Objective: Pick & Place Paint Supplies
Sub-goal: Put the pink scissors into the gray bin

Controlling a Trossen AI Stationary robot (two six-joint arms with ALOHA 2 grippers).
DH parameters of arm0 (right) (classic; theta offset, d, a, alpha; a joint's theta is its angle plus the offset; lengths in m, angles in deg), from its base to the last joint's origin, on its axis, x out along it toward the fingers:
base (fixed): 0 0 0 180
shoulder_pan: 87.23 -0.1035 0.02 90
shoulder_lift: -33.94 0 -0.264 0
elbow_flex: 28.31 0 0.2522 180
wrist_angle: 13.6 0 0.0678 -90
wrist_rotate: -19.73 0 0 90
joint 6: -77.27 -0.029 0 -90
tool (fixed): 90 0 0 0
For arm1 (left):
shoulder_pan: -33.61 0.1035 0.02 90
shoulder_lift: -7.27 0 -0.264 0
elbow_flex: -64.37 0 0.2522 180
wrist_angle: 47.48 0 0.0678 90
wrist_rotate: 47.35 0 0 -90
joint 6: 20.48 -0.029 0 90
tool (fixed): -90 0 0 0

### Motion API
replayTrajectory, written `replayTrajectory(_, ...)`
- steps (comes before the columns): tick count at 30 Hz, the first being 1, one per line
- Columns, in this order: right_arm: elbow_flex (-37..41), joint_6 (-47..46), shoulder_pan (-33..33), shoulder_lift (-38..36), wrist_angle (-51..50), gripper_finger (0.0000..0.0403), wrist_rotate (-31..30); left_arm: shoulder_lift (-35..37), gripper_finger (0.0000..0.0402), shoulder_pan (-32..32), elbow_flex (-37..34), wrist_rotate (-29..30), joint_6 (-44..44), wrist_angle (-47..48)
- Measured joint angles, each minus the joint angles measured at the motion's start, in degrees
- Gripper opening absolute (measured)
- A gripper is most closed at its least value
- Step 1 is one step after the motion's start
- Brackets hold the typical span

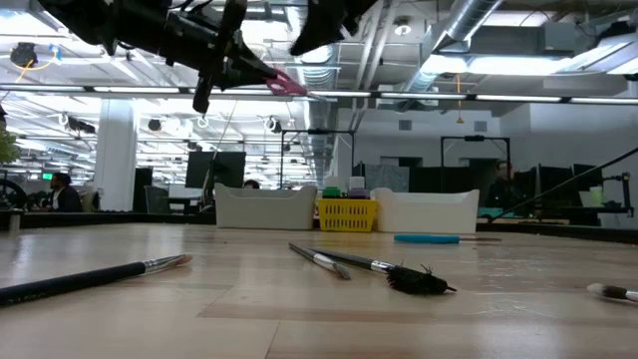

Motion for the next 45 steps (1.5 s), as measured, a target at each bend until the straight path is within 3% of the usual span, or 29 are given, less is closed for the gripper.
replayTrajectory(4, 0.11, -6.30, 2.21, -0.22, -9.12, 0.0092, 3.05, 0.00, 0.0010, 0.00, 0.00, -0.02, 1.39, 2.99)
replayTrajectory(10, 0.70, -11.78, 5.01, -0.32, -19.24, 0.0092, 13.49, 0.00, 0.0010, 2.10, 0.00, -2.22, 3.28, 6.18)
replayTrajectory(20, 6.68, -15.29, 4.28, -0.68, -22.62, 0.0092, 18.26, 1.40, 0.0010, 16.48, 0.07, -17.93, 7.61, 11.86)
replayTrajectory(23, 8.63, -17.57, 3.51, -1.16, -21.64, 0.0092, 18.25, 3.19, 0.0010, 22.45, 0.07, -22.70, 8.91, 14.47)
replayTrajectory(29, 12.90, -21.21, 3.13, -3.73, -22.08, 0.0092, 18.21, 3.95, 0.0010, 34.45, 0.07, -37.61, 10.35, 14.99)
replayTrajectory(33, 15.62, -21.77, 3.48, -6.79, -20.72, 0.0092, 18.06, 1.71, 0.0010, 39.41, 0.04, -42.60, 10.27, 14.44)
replayTrajectory(37, 18.63, -22.69, 4.17, -10.32, -19.06, 0.0092, 17.99, -2.21, 0.0010, 41.16, 0.00, -45.28, 10.27, 12.63)
replayTrajectory(45, 22.97, -24.64, 6.18, -15.95, -18.68, 0.0092, 17.73, -11.67, 0.0010, 41.13, 0.00, -43.53, 11.91, 2.18)
